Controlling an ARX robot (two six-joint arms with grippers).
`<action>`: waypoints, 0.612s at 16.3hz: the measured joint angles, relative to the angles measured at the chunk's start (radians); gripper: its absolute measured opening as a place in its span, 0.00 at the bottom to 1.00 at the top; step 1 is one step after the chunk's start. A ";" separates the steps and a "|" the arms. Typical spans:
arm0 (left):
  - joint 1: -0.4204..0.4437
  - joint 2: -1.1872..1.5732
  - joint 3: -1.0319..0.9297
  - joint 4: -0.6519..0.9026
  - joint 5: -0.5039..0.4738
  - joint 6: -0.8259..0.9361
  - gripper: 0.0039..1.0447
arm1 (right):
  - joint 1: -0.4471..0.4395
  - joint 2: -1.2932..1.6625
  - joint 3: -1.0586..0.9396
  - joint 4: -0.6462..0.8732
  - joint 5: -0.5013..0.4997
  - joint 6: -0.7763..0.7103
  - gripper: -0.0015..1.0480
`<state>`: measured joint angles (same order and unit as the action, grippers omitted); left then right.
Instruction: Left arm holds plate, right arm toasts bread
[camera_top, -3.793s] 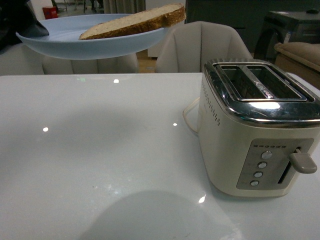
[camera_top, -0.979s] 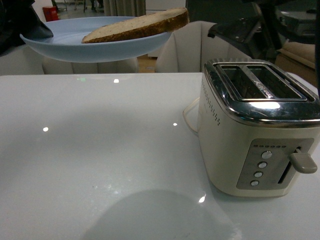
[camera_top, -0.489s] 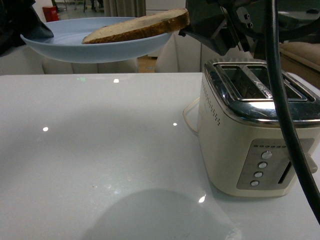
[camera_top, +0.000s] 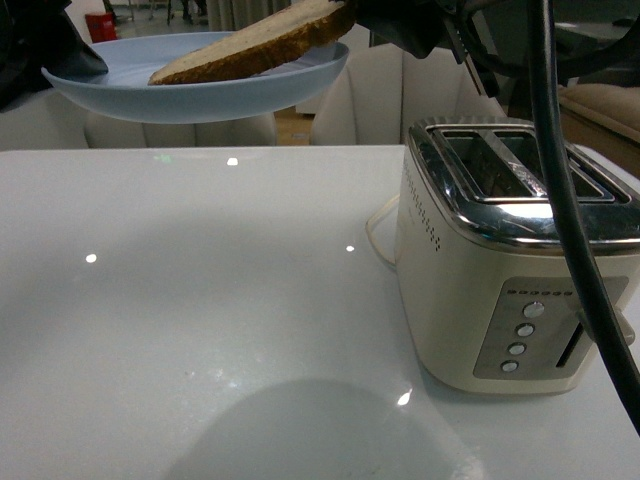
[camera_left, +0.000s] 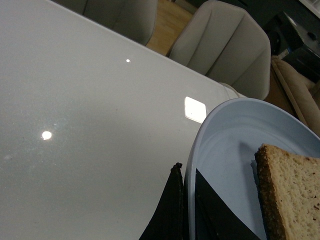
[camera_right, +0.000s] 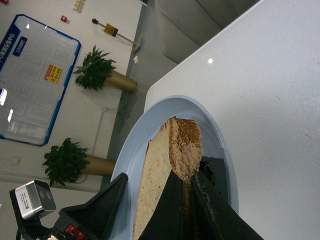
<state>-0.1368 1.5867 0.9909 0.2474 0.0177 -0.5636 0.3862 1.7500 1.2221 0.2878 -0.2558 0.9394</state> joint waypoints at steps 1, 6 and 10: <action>0.000 0.000 0.000 0.000 0.000 0.000 0.03 | 0.000 0.000 0.000 0.010 0.009 -0.009 0.03; 0.000 0.000 0.000 0.000 0.000 0.000 0.03 | -0.016 -0.079 -0.028 0.019 0.106 -0.132 0.03; 0.000 0.000 0.000 0.000 0.000 0.000 0.03 | -0.096 -0.212 -0.103 0.042 0.280 -0.378 0.03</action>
<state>-0.1368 1.5867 0.9909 0.2478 0.0177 -0.5640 0.2905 1.5383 1.1191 0.3294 0.0246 0.5617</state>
